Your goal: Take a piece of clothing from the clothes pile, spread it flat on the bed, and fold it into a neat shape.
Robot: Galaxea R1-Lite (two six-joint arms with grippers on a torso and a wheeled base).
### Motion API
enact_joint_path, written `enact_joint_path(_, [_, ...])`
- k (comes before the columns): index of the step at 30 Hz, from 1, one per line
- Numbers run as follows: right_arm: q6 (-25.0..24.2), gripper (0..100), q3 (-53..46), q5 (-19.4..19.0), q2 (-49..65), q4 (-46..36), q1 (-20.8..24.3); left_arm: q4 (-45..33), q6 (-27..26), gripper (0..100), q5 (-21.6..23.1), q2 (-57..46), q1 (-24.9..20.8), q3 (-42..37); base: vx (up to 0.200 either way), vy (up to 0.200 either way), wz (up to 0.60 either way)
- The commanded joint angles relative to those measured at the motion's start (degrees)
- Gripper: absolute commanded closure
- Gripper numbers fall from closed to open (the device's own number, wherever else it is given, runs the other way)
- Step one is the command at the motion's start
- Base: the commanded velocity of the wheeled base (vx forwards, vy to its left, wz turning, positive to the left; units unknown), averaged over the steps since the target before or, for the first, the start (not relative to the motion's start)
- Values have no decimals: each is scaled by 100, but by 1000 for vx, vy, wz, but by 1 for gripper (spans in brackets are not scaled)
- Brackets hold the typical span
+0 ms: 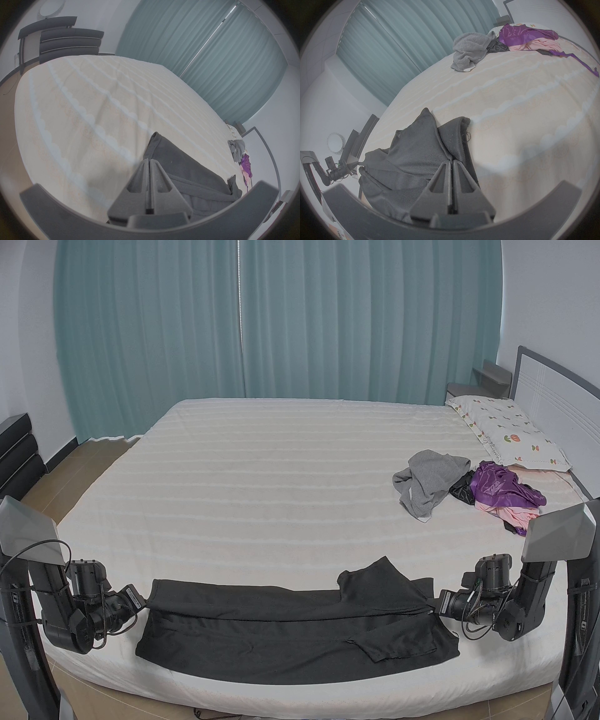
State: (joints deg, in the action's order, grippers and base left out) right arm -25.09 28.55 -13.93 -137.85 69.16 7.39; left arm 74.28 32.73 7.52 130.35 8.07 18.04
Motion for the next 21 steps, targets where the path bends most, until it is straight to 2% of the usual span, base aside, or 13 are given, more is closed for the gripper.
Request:
enact_joint_path(1, [4,100,-113,5,-207,221,52,52,-21,100,4,236,-7,-82,0,0,0])
enact_joint_path(6, [4,100,-113,5,-251,230,52,61,-232,100,4,271,-7,-152,0,0,0])
enact_joint_path(7, [13,0,-113,5,-269,230,52,61,-232,100,4,280,-16,-161,0,0,0])
enact_joint_path(8, [13,0,-113,5,-269,230,52,61,-232,100,4,280,-16,-161,0,0,0])
enact_joint_path(9, [13,0,-113,5,-269,230,61,61,-232,0,12,280,-25,-161,0,0,0])
enact_joint_path(15, [-49,0,-174,5,-154,239,52,96,-215,0,12,219,-25,-143,0,0,0])
enact_joint_path(21, [-269,0,-104,-22,74,353,-203,87,-153,0,12,148,-25,112,0,0,0])
